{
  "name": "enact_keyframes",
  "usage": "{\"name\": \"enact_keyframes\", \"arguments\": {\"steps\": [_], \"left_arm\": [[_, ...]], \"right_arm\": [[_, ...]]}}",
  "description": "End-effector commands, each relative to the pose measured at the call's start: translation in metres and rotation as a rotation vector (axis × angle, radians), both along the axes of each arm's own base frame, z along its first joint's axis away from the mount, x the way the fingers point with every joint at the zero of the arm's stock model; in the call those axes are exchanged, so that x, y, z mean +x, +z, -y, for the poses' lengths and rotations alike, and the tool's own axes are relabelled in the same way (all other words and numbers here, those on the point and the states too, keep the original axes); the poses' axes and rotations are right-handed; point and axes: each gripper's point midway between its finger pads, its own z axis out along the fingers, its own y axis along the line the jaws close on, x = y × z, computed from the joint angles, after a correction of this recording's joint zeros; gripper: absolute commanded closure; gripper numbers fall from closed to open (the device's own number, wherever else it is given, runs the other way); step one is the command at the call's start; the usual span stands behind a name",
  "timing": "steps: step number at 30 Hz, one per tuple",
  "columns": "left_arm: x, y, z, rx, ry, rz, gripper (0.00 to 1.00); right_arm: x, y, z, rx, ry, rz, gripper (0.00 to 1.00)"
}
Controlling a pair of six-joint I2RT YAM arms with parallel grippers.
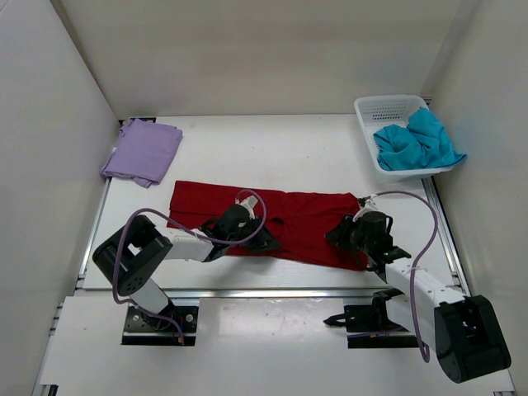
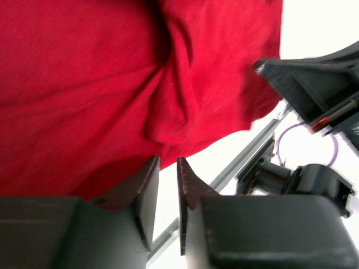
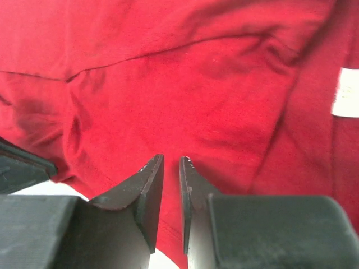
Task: Fold and stack the t-shirts
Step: Fold the other side of the tshirt into a rectangle
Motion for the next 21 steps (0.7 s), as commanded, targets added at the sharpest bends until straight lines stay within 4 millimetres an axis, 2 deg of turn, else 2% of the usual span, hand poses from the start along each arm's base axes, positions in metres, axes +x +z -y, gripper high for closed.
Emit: {"name": "enact_keyframes", "arguments": {"steps": [1,3,6,9,11,12,15,16,17,18,19,21], "left_arm": [[-0.018,-0.008,-0.003,0.004,-0.069,-0.049,0.67],[-0.020,-0.010,-0.003,0.017,-0.071,-0.050,0.67],[-0.017,-0.007,-0.008,0.024,-0.066,-0.036,0.72],[-0.006,0.008,-0.011,0.030,-0.052,0.016,0.76],[0.005,0.024,-0.007,0.028,-0.051,0.071,0.77],[0.014,0.035,-0.003,0.021,-0.043,0.096,0.76],[0.044,0.057,0.009,-0.014,-0.017,0.175,0.75],[0.058,0.056,0.009,-0.015,0.004,0.175,0.74],[0.068,0.055,0.008,-0.004,0.014,0.184,0.75],[0.085,0.050,0.006,0.012,0.034,0.192,0.75],[0.103,0.044,-0.001,0.031,0.069,0.190,0.75],[0.123,0.031,-0.018,0.047,0.124,0.169,0.77]], "right_arm": [[0.000,-0.010,0.012,-0.032,-0.036,-0.023,0.84],[-0.003,-0.015,0.020,-0.044,-0.063,-0.042,0.86],[-0.001,-0.012,0.034,-0.081,-0.135,-0.023,0.89],[0.003,-0.005,0.044,-0.085,-0.183,-0.001,0.92],[0.006,0.002,0.042,-0.067,-0.182,0.012,0.95],[0.007,0.005,0.039,-0.053,-0.173,0.025,1.00],[0.026,0.038,0.023,-0.053,-0.119,0.121,1.00],[0.028,0.039,0.018,-0.079,-0.091,0.124,1.00],[0.038,0.053,0.013,-0.078,-0.082,0.154,1.00],[0.046,0.056,0.005,-0.076,-0.051,0.159,1.00],[0.052,0.049,0.001,-0.069,-0.040,0.131,1.00],[0.073,0.054,-0.006,-0.050,-0.036,0.145,1.00]]}}
